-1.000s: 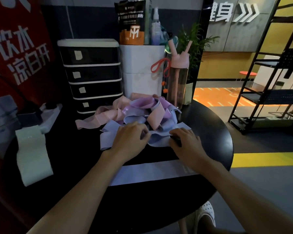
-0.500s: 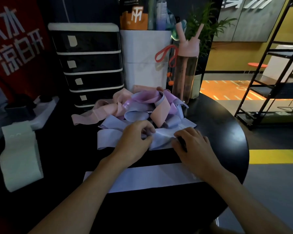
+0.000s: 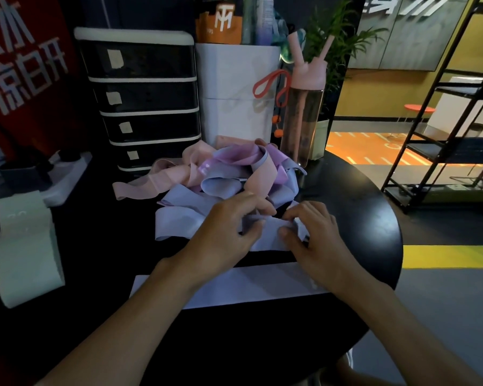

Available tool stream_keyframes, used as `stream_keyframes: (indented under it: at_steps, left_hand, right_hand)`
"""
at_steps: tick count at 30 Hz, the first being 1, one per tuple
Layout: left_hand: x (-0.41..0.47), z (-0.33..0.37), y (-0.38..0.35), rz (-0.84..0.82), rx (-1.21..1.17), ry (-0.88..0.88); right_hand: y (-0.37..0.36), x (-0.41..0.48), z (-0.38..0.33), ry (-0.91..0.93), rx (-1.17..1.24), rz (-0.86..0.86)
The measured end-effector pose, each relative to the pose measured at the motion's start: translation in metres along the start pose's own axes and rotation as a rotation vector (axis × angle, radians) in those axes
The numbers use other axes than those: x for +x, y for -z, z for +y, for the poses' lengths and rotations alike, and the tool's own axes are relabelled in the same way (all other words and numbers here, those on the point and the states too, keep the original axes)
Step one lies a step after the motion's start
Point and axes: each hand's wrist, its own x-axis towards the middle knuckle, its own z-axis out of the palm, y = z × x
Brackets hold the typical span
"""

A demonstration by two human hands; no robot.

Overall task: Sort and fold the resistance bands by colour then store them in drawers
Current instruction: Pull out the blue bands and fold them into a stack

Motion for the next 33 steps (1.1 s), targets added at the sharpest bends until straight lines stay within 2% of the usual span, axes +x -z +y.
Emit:
stream_keyframes:
  at_steps: [5,7,12,17,20,23,28,33]
  left_hand:
    - [-0.001,-0.015,0.012,-0.127,0.358,0.094]
    - [-0.001,-0.018,0.018,-0.124,0.442,0.077]
    - [-0.002,-0.012,0.022,-0.006,0.303,0.071]
    - [0.002,-0.001,0.039,0.015,0.376,-0.049]
    - [0.001,0.009,0.057,0.027,0.348,-0.031]
    - [-0.003,0.015,0.073,-0.021,0.240,0.085]
    - [-0.017,0.018,0.097,-0.119,0.089,0.258]
    - [-0.033,0.014,0.109,-0.135,0.028,0.328]
  right_hand:
    - [0.002,-0.003,-0.004,-0.007,-0.011,-0.010]
    - [0.003,-0.003,-0.003,-0.047,-0.013,-0.002]
    - [0.004,-0.002,-0.003,-0.049,-0.070,0.040]
    - [0.019,0.005,-0.010,-0.080,-0.031,0.108]
    - [0.039,0.014,-0.019,-0.046,-0.027,0.125]
    - [0.053,0.018,-0.029,-0.016,-0.020,0.030]
    - [0.070,0.018,-0.041,-0.130,0.166,-0.201]
    - [0.071,0.007,-0.027,-0.056,0.249,-0.321]
